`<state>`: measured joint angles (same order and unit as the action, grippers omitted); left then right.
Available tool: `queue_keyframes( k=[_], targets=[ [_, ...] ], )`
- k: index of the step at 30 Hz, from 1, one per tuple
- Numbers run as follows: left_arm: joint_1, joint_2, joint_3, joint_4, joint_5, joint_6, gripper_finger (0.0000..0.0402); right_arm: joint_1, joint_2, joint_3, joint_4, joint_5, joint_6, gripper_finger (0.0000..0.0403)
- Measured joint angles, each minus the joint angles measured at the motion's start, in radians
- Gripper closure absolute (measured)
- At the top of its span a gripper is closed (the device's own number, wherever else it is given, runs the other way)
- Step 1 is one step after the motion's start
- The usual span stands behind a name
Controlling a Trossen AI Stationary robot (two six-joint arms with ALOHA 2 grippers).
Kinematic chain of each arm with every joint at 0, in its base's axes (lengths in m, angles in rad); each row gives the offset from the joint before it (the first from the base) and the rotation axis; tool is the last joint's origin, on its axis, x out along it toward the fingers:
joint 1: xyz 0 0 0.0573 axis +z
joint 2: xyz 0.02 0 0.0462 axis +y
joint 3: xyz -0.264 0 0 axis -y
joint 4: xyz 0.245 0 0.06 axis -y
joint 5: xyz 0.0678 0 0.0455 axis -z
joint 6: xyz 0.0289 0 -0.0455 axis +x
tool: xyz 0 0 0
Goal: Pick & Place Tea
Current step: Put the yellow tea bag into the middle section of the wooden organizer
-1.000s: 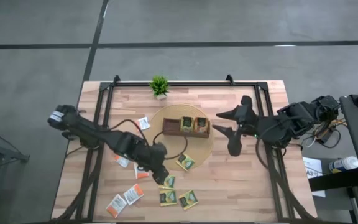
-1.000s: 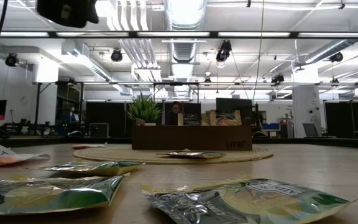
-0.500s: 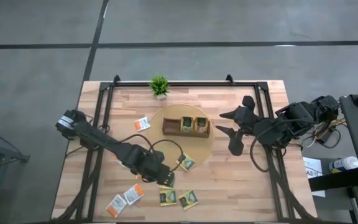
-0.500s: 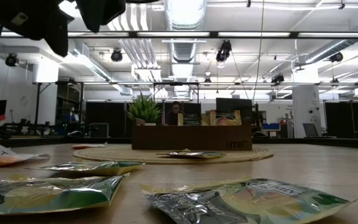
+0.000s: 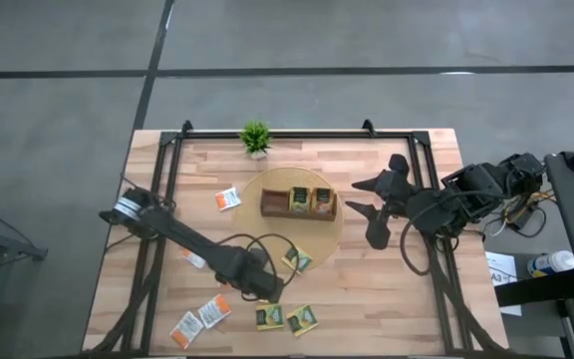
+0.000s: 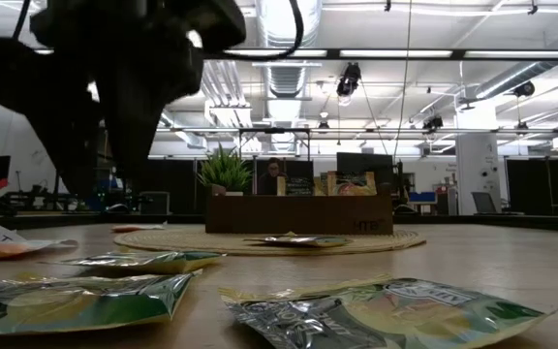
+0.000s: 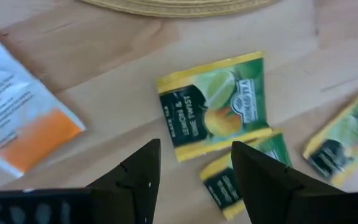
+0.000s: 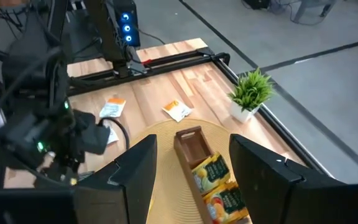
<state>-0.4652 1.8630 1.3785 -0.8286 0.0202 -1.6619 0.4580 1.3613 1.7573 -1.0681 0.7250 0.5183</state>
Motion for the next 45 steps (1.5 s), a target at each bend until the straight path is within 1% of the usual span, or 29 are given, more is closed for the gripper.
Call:
queue_keyframes(
  k=[3, 6, 10, 17, 20, 29, 37, 45],
  targets=[
    [0.0, 0.025, 0.0, 0.024, 0.0, -0.017, 0.0212, 0.0, 0.0, 0.0, 0.0, 0.0, 0.005, 0.0204],
    [-0.002, 0.027, 0.0, 0.049, 0.003, -0.068, 0.0212, 0.0, 0.0, 0.0, 0.0, 0.0, 0.002, 0.0204],
    [-0.003, 0.027, 0.0, 0.047, 0.002, -0.161, 0.0212, 0.0, 0.0, 0.0, 0.0, 0.0, -0.022, 0.0204],
    [-0.005, 0.026, 0.0, 0.043, 0.005, -0.226, 0.0212, 0.0, 0.0, 0.0, 0.0, 0.005, -0.051, 0.0204],
    [-0.005, 0.04, 0.0, 0.033, 0.005, -0.231, 0.0212, 0.0, 0.0, 0.0, 0.0, 0.008, -0.075, 0.0204],
    [-0.005, 0.077, -0.005, 0.036, 0.017, -0.232, 0.0212, 0.0, 0.0, 0.0, 0.0, 0.008, -0.077, 0.0204],
    [-0.005, 0.082, -0.011, 0.037, 0.011, -0.232, 0.0212, 0.0, 0.0, 0.0, 0.001, 0.008, -0.074, 0.0204],
    [-0.005, 0.076, -0.084, 0.121, -0.002, -0.245, 0.0212, 0.0, 0.0, 0.0, 0.001, 0.008, -0.074, 0.0204]
  ],
)
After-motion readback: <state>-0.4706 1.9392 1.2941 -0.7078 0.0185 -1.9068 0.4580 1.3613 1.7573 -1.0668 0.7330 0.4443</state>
